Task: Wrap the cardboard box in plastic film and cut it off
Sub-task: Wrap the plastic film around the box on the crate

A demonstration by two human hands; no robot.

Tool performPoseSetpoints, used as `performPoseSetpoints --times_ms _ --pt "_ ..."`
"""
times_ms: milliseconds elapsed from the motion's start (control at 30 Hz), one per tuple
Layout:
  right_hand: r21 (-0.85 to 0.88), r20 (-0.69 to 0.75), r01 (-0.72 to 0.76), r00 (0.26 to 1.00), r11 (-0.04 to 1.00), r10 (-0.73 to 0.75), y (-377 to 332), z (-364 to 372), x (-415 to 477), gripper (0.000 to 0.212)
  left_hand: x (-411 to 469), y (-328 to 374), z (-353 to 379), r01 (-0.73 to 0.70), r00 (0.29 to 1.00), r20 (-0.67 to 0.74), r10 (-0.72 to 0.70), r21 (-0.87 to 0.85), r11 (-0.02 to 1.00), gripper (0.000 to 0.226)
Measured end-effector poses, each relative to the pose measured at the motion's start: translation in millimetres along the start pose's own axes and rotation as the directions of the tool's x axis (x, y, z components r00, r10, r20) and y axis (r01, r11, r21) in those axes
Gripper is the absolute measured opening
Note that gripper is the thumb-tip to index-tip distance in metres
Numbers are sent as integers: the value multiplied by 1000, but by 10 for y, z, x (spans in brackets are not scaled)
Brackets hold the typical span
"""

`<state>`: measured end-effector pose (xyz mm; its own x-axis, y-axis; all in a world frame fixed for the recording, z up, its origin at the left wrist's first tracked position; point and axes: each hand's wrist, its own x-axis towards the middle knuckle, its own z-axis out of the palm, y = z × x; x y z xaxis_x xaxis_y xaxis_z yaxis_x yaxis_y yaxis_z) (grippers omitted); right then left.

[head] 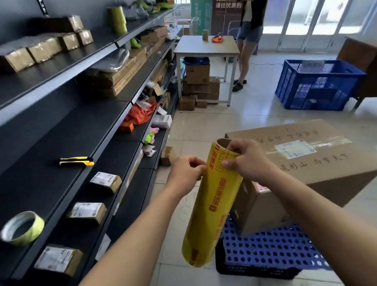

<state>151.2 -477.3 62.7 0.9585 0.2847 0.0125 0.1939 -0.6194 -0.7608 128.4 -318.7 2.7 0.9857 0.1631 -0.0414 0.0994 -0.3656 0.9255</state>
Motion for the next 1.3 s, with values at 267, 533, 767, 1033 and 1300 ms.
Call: performPoseSetpoints --times_ms 267,533,767,1033,1300 --pt "7 22 -69 997 998 69 144 86 -109 21 -14 -227 99 30 997 65 -35 76 997 10" --pt "-9 76 -108 991 994 109 198 167 -161 12 -66 -312 98 0 987 159 -26 163 987 9" --pt "-20 96 -145 985 989 146 234 283 -191 14 -127 -491 -76 92 981 174 -81 -56 994 7" --pt "-159 124 -78 987 984 99 155 370 -230 11 -120 -479 -88 104 956 289 -54 -161 981 18" --pt "-532 154 -80 970 843 189 298 346 -328 15 -150 -543 31 100 963 268 -34 -236 967 15"
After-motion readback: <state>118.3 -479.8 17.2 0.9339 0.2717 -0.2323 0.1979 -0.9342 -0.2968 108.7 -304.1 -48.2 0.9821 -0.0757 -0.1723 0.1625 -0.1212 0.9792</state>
